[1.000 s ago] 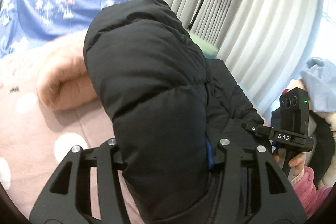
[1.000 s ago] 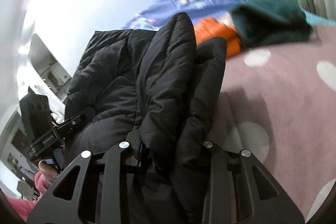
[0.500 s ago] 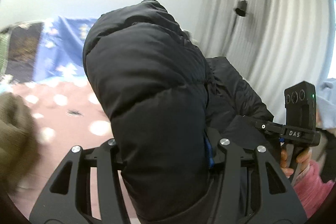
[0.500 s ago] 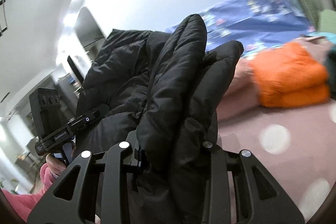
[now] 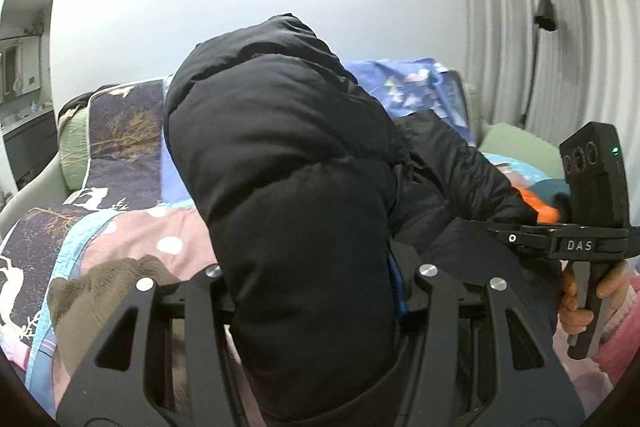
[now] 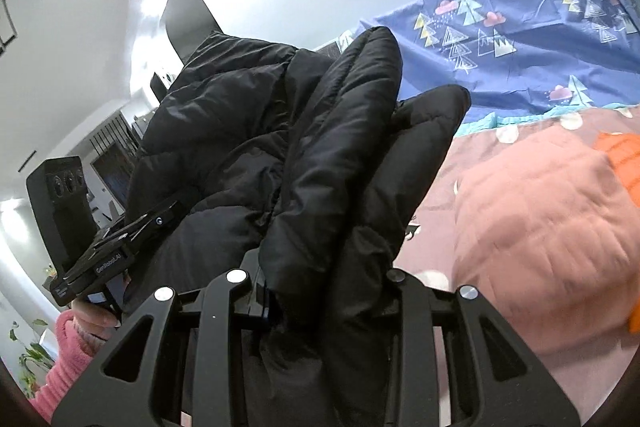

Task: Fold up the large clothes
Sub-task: 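Carry the bundle with both grippers and set it beside the brown fleece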

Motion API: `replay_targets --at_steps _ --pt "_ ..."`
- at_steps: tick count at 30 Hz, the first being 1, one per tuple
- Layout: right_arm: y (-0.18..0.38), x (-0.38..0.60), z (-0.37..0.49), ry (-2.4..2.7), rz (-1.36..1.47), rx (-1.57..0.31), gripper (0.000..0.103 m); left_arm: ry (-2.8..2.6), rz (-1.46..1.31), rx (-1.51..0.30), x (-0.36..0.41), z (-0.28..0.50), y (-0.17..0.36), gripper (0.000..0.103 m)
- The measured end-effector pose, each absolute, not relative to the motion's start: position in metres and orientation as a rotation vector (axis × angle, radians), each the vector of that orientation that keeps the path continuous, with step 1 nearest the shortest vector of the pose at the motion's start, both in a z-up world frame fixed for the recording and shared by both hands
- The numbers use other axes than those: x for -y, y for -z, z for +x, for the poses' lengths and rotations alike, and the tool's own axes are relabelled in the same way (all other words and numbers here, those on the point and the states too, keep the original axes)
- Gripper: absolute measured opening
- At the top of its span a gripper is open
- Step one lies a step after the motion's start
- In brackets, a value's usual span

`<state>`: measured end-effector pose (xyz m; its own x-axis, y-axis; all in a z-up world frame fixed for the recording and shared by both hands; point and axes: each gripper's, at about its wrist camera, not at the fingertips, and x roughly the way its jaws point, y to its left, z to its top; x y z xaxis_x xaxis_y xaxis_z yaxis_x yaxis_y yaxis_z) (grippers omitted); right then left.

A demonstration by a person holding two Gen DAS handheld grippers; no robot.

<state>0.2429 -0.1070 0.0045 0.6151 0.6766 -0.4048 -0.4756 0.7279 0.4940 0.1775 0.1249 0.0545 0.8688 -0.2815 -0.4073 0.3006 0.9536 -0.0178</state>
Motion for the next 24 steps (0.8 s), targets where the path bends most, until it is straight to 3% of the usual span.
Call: replay_targets --at_steps 10,12,14,17,22,24 --pt "0.068 0.051 0.343 -0.509 0.302 -0.743 0.033 0.131 0.035 -0.573 -0.152 0.317 0.031 0.052" --pt "0.096 0.036 0.361 -0.389 0.226 -0.799 0.052 0.039 0.041 -0.667 -0.160 0.343 0.064 0.063" --pt "0.123 0.010 0.366 -0.284 0.013 -0.808 0.053 -0.095 0.040 -0.792 -0.163 0.370 0.097 0.085" --pt "0.132 -0.015 0.346 -0.186 -0.184 -0.681 0.061 -0.168 -0.014 -0.783 -0.174 0.371 0.118 0.088" --pt "0.123 -0.003 0.347 -0.237 -0.183 -0.721 0.061 -0.175 0.100 -0.773 -0.164 0.358 0.113 0.090" --pt "0.108 0.007 0.337 -0.252 -0.158 -0.712 0.070 -0.176 0.110 -0.772 -0.167 0.357 0.107 0.091"
